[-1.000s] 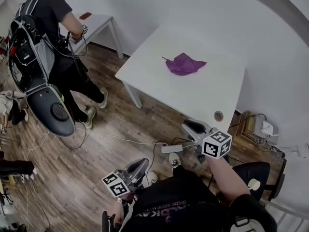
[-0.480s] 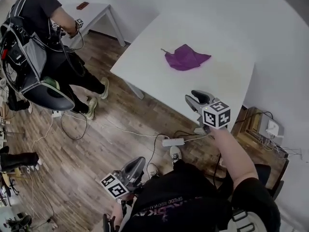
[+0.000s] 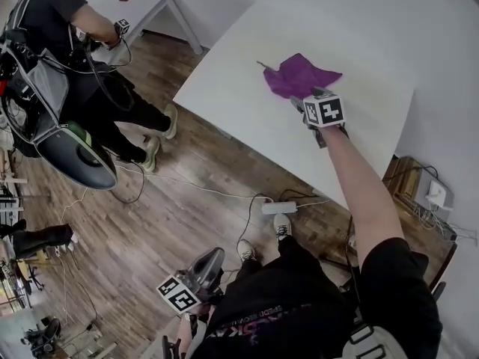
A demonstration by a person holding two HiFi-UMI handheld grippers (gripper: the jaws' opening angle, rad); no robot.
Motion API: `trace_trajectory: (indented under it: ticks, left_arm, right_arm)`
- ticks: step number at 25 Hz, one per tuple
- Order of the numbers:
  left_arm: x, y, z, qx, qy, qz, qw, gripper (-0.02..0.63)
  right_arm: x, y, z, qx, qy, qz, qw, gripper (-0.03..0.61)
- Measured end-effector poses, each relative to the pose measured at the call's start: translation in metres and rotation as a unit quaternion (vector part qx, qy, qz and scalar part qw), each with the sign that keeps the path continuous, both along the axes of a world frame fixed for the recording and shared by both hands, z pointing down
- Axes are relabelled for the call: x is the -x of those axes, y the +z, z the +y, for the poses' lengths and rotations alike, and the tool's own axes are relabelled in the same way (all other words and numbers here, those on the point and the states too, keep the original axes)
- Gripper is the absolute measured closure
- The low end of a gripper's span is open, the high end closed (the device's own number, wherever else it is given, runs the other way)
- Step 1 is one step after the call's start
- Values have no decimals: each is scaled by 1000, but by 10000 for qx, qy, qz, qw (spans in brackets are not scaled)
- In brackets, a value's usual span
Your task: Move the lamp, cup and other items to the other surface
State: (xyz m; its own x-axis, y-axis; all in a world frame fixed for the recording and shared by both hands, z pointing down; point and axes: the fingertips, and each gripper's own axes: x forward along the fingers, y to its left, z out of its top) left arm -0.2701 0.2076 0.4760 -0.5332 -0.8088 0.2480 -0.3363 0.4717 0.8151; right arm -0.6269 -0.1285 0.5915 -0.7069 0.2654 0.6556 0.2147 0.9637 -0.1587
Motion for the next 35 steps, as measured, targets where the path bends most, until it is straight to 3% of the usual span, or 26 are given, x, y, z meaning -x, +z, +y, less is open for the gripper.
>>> trace_trajectory:
  ticks: [7, 17, 19, 20, 22, 23, 31, 35]
  left_arm:
    - [-4, 8, 6, 193, -117, 234, 9995, 618]
    - [-15, 20, 10, 145, -201, 543, 9982, 618]
    - [-17, 23, 12, 132, -204, 584, 9980, 618]
    - [-18, 25, 13, 122, -220, 602, 9979, 618]
    - [-20, 27, 20, 74, -286, 633, 9976, 618]
    - [-20, 28, 23, 37, -321, 640, 9974, 618]
    - [-22, 28, 37, -299, -216, 517, 9980, 618]
    - [-21, 19, 47, -437, -40, 345, 9984, 618]
  right_arm:
    - [39, 24, -10, -195, 112, 254, 9994, 220]
    - [51, 62, -17, -390, 233, 652, 9968, 140]
    - [51, 63, -18, -637, 122, 568, 9963, 191]
    - [52, 61, -16, -718, 51, 523, 9960, 243]
    - [50, 57, -11, -774, -53, 476, 9958, 414]
    - [48, 57, -8, -785, -84, 477, 9957, 441]
    - [12, 46, 4, -1069, -79, 446, 9932, 482]
    - [-18, 28, 12, -853, 45, 181, 9962, 483]
